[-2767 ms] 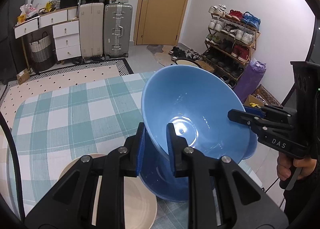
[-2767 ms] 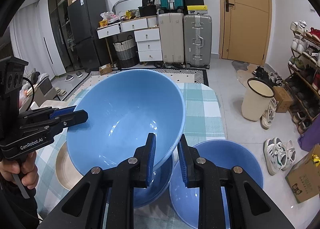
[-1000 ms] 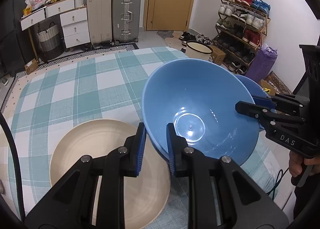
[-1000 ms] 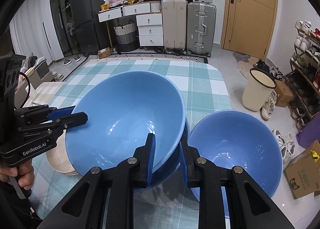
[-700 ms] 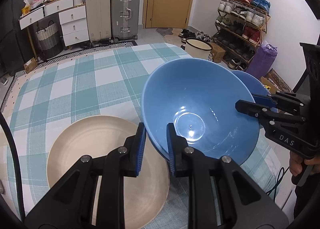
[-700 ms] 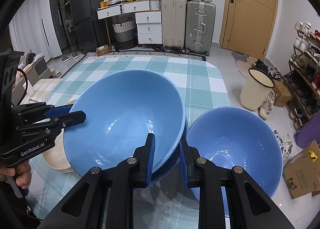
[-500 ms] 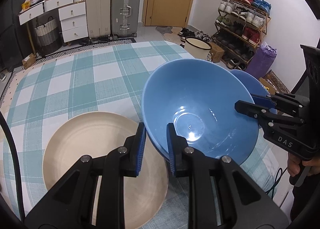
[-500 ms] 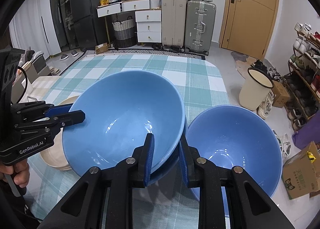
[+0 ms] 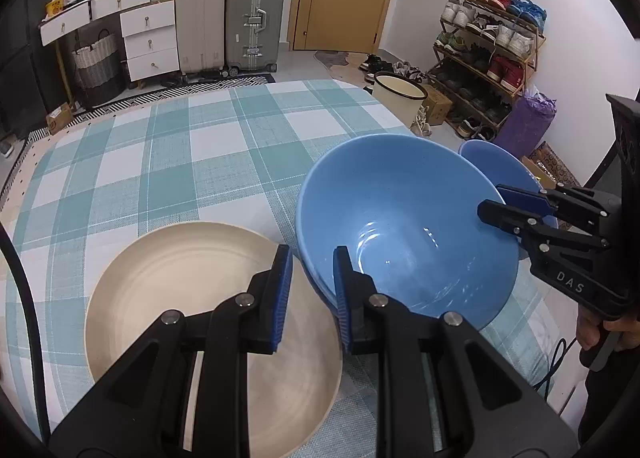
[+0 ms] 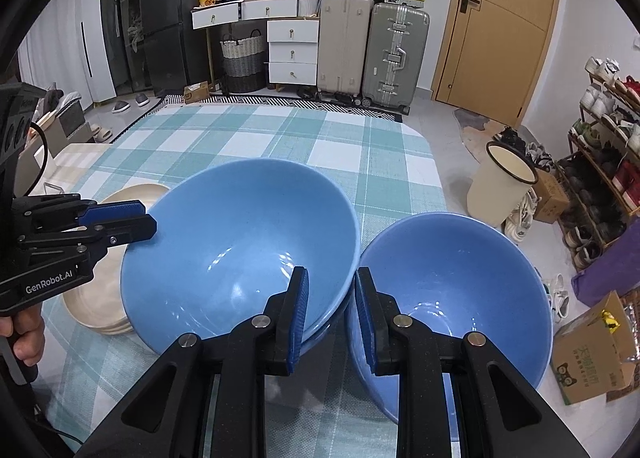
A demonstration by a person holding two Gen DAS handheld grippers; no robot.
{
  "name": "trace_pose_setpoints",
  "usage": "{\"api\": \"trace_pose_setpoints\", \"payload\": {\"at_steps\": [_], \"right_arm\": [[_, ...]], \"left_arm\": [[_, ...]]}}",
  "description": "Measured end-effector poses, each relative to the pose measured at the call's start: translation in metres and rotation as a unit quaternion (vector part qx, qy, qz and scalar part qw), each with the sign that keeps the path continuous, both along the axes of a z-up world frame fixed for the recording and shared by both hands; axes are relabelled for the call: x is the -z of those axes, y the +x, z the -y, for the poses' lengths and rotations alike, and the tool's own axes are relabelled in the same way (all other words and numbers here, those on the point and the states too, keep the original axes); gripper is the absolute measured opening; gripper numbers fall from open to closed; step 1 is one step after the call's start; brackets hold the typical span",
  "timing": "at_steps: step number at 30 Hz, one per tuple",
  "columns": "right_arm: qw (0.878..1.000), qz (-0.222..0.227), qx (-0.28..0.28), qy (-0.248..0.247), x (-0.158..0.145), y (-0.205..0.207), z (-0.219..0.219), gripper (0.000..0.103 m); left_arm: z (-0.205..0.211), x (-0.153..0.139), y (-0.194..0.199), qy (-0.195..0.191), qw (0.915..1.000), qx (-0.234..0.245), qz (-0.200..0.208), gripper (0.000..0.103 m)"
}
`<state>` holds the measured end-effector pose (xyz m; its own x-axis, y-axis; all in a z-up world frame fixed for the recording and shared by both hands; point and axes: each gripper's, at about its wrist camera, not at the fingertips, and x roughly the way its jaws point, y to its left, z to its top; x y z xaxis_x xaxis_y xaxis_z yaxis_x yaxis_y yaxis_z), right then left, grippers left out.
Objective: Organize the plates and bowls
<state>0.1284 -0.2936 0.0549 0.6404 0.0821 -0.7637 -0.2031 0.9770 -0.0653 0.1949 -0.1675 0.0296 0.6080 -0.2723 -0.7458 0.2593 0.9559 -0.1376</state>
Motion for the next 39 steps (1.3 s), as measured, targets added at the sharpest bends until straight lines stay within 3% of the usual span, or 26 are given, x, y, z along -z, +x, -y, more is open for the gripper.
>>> {"api": "trace_pose_setpoints", "payload": {"at_steps": [2,5,11,14,15,19,21,28,39], "right_arm": [[1.0,0.0,0.0,0.003,0.0,-0.001,0.0,0.024],[1.0,0.0,-0.003,0.01,-0.001,-0.001,0.001,0.029],[1.0,0.005,-0.003,0.016,-0.005,-0.005,0.004,0.051],[1.0,0.01,0.004,0.025,-0.009,-0.008,0.008,0.074],[0.999,0.014,0.008,0.031,-0.011,-0.01,0.011,0.082],[0.998,0.027,0.024,0.044,-0.02,-0.018,0.02,0.089],[0.997,0.034,0.038,0.056,-0.025,-0.023,0.029,0.093],[0.99,0.056,0.086,0.095,-0.044,-0.048,0.069,0.101],[0.989,0.065,0.103,0.089,-0.06,-0.081,0.108,0.102]], "left_arm": [[-0.002,-0.001,0.0,-0.005,1.0,-0.001,-0.001,0.018],[-0.005,-0.002,-0.001,-0.013,0.9999,-0.004,-0.003,0.028],[-0.01,-0.008,-0.006,-0.033,0.9994,-0.009,-0.004,0.061],[-0.011,-0.013,-0.011,-0.044,0.999,-0.008,-0.001,0.081],[-0.01,-0.016,-0.013,-0.044,0.999,-0.01,0.002,0.082],[-0.006,-0.023,-0.021,-0.047,0.9988,-0.012,0.004,0.089],[-0.002,-0.028,-0.025,-0.049,0.9987,-0.015,0.006,0.102],[0.021,-0.04,-0.043,-0.058,0.9982,-0.009,0.011,0.102],[0.082,-0.049,-0.071,-0.064,0.9976,0.027,0.007,0.102]]}}
